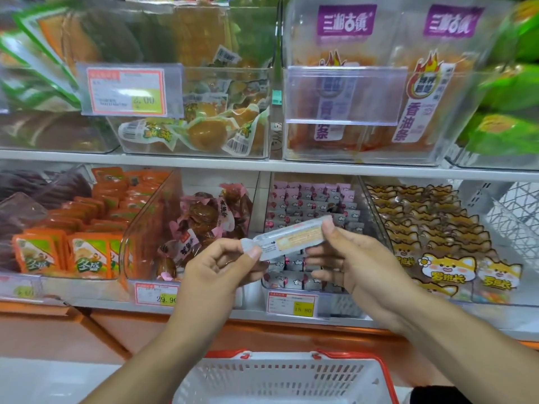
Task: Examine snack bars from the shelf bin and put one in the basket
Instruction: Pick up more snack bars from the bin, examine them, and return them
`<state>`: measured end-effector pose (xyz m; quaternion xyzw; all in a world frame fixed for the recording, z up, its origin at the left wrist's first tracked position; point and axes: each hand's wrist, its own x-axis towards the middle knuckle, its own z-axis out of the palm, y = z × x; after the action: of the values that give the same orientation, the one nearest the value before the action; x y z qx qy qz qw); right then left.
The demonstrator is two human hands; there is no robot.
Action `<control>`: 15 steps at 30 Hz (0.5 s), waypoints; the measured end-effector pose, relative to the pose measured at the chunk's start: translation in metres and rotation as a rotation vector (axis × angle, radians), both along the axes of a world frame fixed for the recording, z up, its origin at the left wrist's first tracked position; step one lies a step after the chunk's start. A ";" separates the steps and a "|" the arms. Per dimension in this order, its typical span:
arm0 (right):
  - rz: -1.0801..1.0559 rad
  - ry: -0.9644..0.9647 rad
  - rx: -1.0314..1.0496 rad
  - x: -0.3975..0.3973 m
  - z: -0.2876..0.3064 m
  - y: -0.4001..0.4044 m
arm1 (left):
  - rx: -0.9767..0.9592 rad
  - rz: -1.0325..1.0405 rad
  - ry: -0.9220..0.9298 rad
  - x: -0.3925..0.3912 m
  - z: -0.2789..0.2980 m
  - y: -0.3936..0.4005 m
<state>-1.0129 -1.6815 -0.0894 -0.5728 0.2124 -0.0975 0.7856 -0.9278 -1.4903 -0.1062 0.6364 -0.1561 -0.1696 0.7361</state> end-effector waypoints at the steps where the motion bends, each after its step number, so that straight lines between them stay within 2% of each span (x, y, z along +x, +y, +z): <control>1: -0.012 0.003 0.018 0.000 0.000 -0.001 | -0.002 -0.011 0.017 0.000 0.000 0.000; 6: -0.073 -0.011 0.092 0.001 -0.007 -0.001 | 0.042 0.027 0.083 0.004 -0.008 -0.003; 10: -0.047 -0.073 0.163 0.003 -0.004 -0.003 | -0.035 -0.028 0.242 0.003 -0.007 -0.009; 15: 0.234 -0.158 -0.115 0.001 0.003 -0.011 | -0.009 -0.051 0.359 0.003 -0.009 -0.010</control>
<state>-1.0122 -1.6921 -0.0863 -0.6283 0.0756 -0.0621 0.7718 -0.9245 -1.5006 -0.1150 0.5886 -0.0390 -0.2983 0.7504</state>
